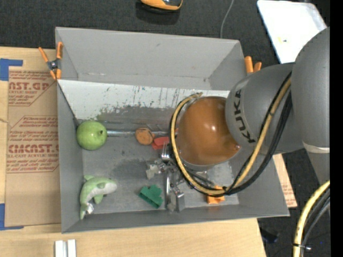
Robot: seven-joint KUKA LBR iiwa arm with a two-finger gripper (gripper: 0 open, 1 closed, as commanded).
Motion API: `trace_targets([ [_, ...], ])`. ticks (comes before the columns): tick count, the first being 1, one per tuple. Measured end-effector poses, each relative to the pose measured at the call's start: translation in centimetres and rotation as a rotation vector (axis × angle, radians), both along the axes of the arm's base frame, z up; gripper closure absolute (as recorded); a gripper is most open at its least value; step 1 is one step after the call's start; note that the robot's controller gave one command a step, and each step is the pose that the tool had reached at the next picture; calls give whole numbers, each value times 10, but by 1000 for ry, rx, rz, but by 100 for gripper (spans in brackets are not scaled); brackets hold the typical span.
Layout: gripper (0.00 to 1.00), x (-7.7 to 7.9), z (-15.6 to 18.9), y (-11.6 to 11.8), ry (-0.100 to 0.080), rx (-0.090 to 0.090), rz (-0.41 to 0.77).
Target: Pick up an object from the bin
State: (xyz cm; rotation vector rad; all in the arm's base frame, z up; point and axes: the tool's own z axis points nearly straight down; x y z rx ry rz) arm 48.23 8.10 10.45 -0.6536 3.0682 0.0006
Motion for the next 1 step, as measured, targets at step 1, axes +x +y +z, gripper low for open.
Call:
trace_targets([
  [1,0,5,3,-6,-5,0,397],
])
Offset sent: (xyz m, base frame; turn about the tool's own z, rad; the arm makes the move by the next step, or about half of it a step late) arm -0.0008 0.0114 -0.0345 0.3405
